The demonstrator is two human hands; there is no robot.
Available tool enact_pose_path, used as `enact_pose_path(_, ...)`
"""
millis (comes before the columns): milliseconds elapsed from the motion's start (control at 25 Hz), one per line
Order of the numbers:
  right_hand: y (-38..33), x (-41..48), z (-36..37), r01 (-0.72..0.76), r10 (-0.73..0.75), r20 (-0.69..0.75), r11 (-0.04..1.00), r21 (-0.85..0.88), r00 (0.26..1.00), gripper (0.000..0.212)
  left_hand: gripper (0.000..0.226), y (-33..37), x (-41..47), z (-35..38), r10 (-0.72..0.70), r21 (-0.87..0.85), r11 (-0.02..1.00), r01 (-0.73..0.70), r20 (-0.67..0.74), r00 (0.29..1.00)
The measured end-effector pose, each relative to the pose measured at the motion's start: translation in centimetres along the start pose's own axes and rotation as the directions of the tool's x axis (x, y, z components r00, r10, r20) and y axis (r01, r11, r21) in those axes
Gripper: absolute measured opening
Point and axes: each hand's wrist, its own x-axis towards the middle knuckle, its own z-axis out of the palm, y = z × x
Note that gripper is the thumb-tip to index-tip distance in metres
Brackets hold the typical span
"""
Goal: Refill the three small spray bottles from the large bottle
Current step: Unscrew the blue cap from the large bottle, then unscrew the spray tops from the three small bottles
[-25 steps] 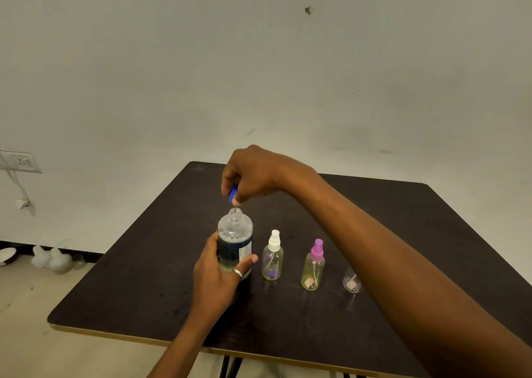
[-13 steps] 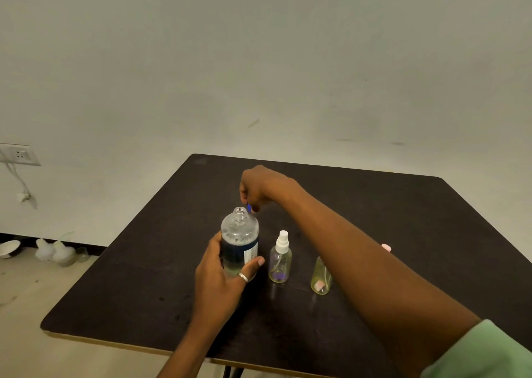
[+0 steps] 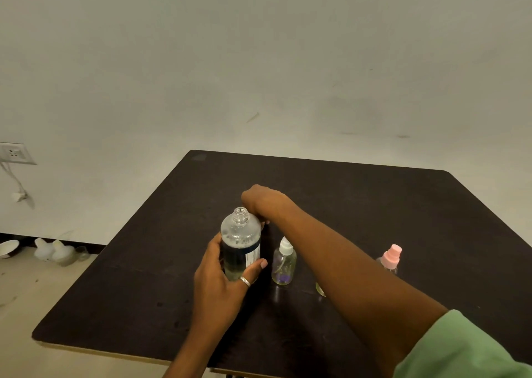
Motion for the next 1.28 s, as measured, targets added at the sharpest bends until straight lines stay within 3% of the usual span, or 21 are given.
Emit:
enact_pose_path(240,0.5,-2.0,-2.3,0.026,-0.027,0.024,0.999,0.033,0.999,0.028,0.077,0.3,0.0,-0.1,-0.002,-0.005,1.0,0.002,-0.003,1.0)
enact_pose_path(480,2.4,-8.6,-6.2,0.091,-0.079,-0.115,0.991,0.101,0.99,0.016,0.077,0.6,-0.1,-0.2,-0.026,0.028,0.999,0.025,0.013,1.0)
enact_pose_path(840,1.3,-16.0,-2.0,0.078,-0.053,-0.149,0.984,0.161,0.987,0.026,0.088,1.2,-0.4,0.0,-0.038,0.067,0.997,0.037,0.018,0.999)
enact_pose_path(1080,0.0,-16.0,-0.7,0.044,-0.018,-0.24,0.993,0.105,0.97,0.012,0.1,1.4,-0.6,0.2,-0.062,0.086,0.994,0.061,0.01,0.998)
enact_pose_path(1200,0.3,-16.5,-0.7,0.049,-0.026,-0.234,0.994,0.096,0.972,0.004,0.119,1.4,-1.8,0.4,-0.193,0.155,0.966,0.205,-0.089,0.977)
enact_pose_path(1280,0.7,-16.8,-0.7,0.046,-0.024,-0.212,0.994,0.099,0.977,0.002,0.112,1.9,-3.6,0.6,-0.126,0.289,0.938,0.19,-0.227,0.966)
